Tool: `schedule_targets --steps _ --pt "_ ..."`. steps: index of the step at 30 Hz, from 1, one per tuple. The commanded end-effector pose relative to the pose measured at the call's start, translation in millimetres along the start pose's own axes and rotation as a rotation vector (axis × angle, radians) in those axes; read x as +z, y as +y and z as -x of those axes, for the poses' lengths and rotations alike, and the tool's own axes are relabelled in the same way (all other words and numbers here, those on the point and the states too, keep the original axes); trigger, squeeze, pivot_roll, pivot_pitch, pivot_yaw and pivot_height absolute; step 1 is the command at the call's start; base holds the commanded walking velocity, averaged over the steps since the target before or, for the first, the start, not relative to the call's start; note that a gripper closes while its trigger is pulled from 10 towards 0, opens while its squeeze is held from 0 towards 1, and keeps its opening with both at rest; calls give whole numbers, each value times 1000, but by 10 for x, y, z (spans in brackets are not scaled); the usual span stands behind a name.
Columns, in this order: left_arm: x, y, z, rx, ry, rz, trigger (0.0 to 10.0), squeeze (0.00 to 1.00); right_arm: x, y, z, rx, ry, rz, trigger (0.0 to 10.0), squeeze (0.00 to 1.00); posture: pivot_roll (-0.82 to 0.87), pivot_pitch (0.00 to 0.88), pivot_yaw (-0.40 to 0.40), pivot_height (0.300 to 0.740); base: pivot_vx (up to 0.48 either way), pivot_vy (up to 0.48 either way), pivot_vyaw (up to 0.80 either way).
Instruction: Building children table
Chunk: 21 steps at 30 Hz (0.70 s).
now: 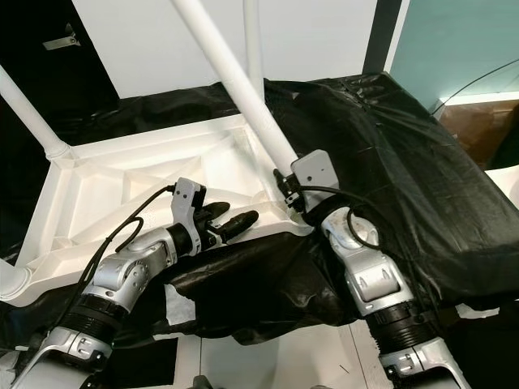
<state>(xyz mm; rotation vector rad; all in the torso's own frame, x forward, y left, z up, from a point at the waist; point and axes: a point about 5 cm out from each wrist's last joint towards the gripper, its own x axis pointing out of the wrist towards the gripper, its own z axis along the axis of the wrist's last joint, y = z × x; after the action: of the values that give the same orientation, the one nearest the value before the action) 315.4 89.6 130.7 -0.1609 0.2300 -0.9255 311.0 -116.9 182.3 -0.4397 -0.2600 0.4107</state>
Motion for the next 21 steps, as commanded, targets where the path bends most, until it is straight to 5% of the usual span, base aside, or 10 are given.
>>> schedule_targets --steps 1,16,21 --pt "-71 -191 74 -429 50 -15 10000 0 -54 42 -7 9 2 20 10000 0 -143 24 82 740 0 0 0" --pt "-220 -243 131 -497 150 -53 10000 0 -160 96 124 -41 -41 26 10000 0 -143 30 81 740 0 0 0" --pt "-121 -215 70 -456 82 -44 10000 0 -171 55 262 -140 -54 -42 10000 0 -160 34 86 740 0 0 0"
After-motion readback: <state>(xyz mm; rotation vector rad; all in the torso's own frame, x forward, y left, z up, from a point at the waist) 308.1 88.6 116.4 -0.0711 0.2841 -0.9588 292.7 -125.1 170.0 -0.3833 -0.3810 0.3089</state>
